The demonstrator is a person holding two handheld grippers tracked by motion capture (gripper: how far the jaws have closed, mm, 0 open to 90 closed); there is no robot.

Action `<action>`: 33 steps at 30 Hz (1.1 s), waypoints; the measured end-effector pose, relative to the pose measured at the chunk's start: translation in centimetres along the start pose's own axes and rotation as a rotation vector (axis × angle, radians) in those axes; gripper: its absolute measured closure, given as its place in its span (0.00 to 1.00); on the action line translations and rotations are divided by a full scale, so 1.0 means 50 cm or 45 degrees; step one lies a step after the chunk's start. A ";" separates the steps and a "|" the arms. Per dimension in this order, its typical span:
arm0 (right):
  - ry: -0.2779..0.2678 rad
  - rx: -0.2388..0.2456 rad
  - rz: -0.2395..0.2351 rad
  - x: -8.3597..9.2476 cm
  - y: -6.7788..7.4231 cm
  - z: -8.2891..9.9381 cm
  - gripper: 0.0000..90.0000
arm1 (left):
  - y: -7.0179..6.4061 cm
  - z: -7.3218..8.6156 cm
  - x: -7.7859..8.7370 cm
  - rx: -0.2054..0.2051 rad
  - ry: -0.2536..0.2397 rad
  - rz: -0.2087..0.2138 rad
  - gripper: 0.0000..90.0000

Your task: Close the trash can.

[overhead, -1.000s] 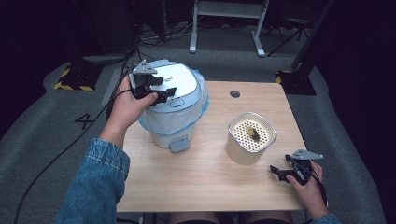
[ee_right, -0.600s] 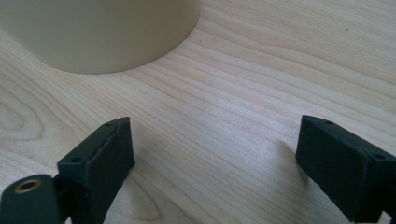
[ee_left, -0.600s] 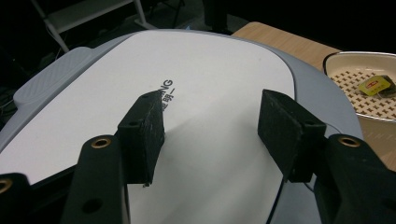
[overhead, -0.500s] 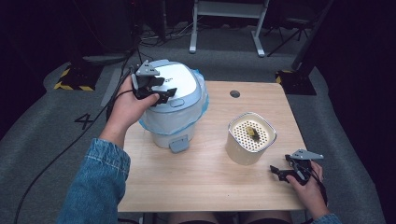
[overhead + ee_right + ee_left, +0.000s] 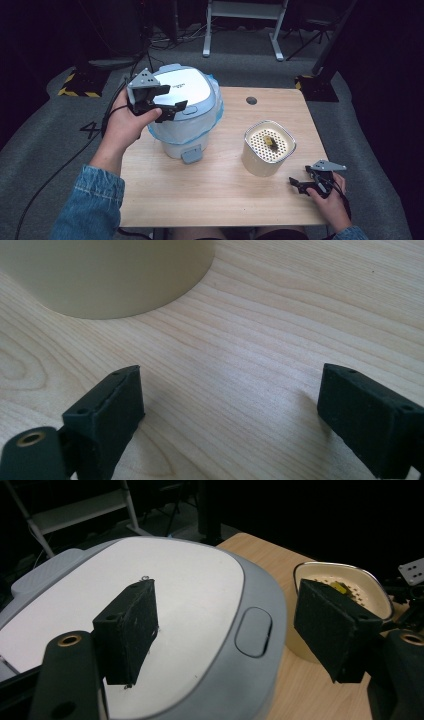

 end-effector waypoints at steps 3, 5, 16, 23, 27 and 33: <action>0.000 0.005 -0.007 0.000 -0.001 0.000 0.13 | -0.015 0.009 0.018 -0.015 -0.009 0.006 0.29; 0.002 0.009 -0.013 0.000 -0.001 -0.001 0.13 | -0.025 0.017 0.029 -0.026 -0.011 0.012 0.29; 0.002 0.010 -0.012 0.000 -0.001 -0.001 0.13 | -0.059 0.078 0.069 0.005 -0.023 -0.010 0.28; 0.002 0.009 -0.013 -0.001 -0.001 -0.001 0.13 | -0.071 0.135 0.080 0.044 -0.019 -0.022 0.28; 0.002 0.010 -0.012 -0.001 -0.001 -0.001 0.13 | -0.075 0.163 0.081 0.050 -0.017 -0.023 0.28; 0.002 0.010 -0.012 0.000 -0.001 -0.001 0.13 | -0.084 0.199 0.078 0.037 0.000 -0.009 0.28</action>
Point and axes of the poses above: each handheld gripper's, and its own axes: x roughly backward along the jaws, z roughly out of its underside, y roughly to its left, the point moved 4 cm from there along -x, roughly forward along the jaws, and after that the axes turned 5 degrees about -x, right-handed, at the moved point
